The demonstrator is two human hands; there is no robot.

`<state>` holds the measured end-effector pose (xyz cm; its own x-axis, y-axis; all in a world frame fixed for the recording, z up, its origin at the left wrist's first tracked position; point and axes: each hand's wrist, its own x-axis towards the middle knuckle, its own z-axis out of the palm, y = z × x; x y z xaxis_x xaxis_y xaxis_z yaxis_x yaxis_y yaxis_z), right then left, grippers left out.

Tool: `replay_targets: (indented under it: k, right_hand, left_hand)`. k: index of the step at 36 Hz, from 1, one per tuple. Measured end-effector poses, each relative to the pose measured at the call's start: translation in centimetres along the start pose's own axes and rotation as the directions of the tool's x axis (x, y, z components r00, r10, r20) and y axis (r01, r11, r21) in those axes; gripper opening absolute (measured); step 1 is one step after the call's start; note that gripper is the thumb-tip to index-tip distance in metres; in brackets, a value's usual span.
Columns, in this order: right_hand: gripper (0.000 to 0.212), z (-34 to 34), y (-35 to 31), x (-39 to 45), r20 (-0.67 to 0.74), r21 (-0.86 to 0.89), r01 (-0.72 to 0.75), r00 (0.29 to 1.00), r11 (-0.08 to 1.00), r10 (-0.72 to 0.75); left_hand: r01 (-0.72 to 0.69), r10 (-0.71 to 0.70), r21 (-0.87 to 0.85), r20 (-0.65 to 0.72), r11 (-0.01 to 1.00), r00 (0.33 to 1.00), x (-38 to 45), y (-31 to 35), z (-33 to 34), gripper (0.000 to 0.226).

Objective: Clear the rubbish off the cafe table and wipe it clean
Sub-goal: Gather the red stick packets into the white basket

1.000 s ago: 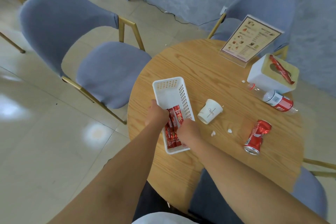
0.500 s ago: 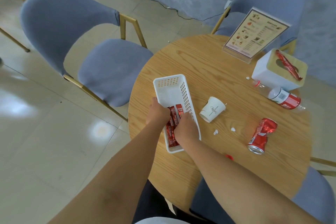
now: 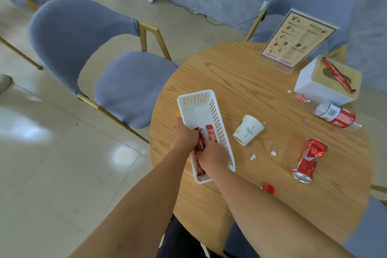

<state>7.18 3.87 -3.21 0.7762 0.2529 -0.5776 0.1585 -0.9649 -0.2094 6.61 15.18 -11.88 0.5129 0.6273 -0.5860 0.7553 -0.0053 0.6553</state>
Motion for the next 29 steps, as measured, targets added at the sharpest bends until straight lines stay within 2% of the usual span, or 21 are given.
replay_targets:
  k: [3,7,12,14,17,22,26,29]
  right_hand:
    - [0.028,-0.5,-0.4,0.1,-0.012,0.002,0.000,1.000,1.000,0.000]
    - [0.032,-1.1,-0.6,0.1,0.057,0.138,-0.051,0.997,0.989,0.043]
    - [0.008,-2.9,-1.0,0.6,0.097,0.398,-0.117,0.992,0.910,0.085]
    - [0.010,-4.0,-1.3,0.5,0.112,0.468,-0.119,0.991,0.876,0.074]
    - [0.007,-4.9,-1.3,0.7,0.156,0.633,-0.129,0.987,0.763,0.037]
    - [0.013,-6.3,0.2,0.9,0.187,0.827,-0.090,0.975,0.555,-0.121]
    - [0.020,-7.4,1.7,1.4,0.279,0.912,-0.216,0.950,0.350,-0.143]
    - [0.027,-7.7,2.9,1.7,0.349,0.910,-0.289,0.922,0.298,-0.170]
  left_hand:
    - [-0.011,0.011,-0.006,0.004,1.000,1.000,0.1,0.1,-0.2,0.048]
    - [0.017,-0.017,0.016,0.014,1.000,1.000,0.8,-0.5,0.1,0.044]
    - [0.034,-0.033,-0.011,0.051,0.999,0.998,3.7,-2.8,1.2,0.043]
    - [0.046,-0.043,-0.035,0.067,0.998,0.997,2.9,-2.0,0.4,0.043]
    - [0.060,-0.054,-0.066,0.090,0.996,0.994,0.9,-0.1,-0.8,0.043]
    - [0.075,-0.062,-0.067,0.183,0.995,0.981,-3.6,3.7,-3.2,0.043]
    - [0.094,-0.072,-0.099,0.210,0.991,0.975,-3.2,3.2,-3.0,0.046]
    - [0.102,-0.076,-0.118,0.208,0.988,0.975,-3.1,3.2,-2.9,0.053]
